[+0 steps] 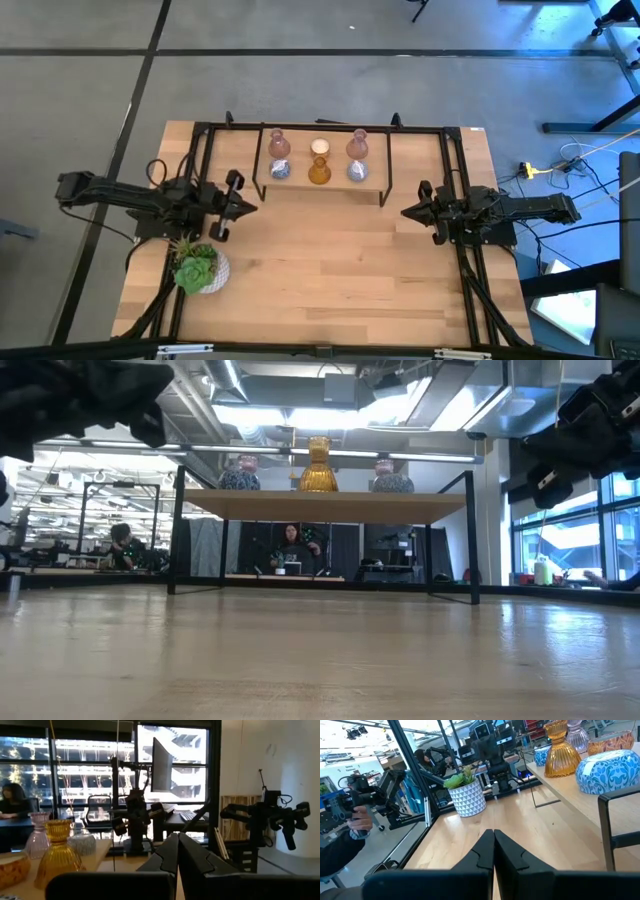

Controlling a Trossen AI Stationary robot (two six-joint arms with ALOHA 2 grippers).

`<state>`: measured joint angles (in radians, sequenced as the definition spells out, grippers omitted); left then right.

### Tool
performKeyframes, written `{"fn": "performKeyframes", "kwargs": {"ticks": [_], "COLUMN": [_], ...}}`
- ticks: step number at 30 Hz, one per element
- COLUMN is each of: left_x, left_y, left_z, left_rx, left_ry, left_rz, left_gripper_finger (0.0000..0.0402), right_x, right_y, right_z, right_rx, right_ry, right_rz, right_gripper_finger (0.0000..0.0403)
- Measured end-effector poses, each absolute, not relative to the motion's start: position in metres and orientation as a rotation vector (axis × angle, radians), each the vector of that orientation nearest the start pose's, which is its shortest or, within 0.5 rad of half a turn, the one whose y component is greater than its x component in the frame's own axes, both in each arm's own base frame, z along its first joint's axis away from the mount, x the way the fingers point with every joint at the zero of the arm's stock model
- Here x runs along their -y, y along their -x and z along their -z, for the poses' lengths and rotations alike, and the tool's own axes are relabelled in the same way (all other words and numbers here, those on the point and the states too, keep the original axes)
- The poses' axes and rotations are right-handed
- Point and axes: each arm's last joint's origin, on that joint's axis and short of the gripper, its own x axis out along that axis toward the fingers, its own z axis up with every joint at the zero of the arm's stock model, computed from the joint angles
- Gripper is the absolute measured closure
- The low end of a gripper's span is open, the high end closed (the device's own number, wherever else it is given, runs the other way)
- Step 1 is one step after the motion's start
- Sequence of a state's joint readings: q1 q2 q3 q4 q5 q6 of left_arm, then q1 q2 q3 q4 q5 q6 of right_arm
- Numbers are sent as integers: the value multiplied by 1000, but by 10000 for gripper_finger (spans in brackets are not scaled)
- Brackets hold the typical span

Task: Pick & Place candle stick holders
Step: Return to Home Position

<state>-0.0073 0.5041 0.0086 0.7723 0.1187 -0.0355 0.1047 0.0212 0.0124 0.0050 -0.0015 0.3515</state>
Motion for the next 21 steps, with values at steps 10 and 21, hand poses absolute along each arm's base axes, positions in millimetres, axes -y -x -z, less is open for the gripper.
{"fn": "performKeyframes", "kwargs": {"ticks": [10,21], "left_x": [13,23], "left_y": [-122,-103], "left_z": [-192,-204], "left_rx": [256,394], "left_ry": [-14,-140], "left_rz": [80,196], "left_gripper_finger": [400,400], "right_x": [-10,-10], "right_y": [-98,-98], "right_z": [-167,-167], "right_rx": [-22,-23], "right_ry": [-351,-351], "right_rz": [-103,-103], "right_gripper_finger": [398,398]}}
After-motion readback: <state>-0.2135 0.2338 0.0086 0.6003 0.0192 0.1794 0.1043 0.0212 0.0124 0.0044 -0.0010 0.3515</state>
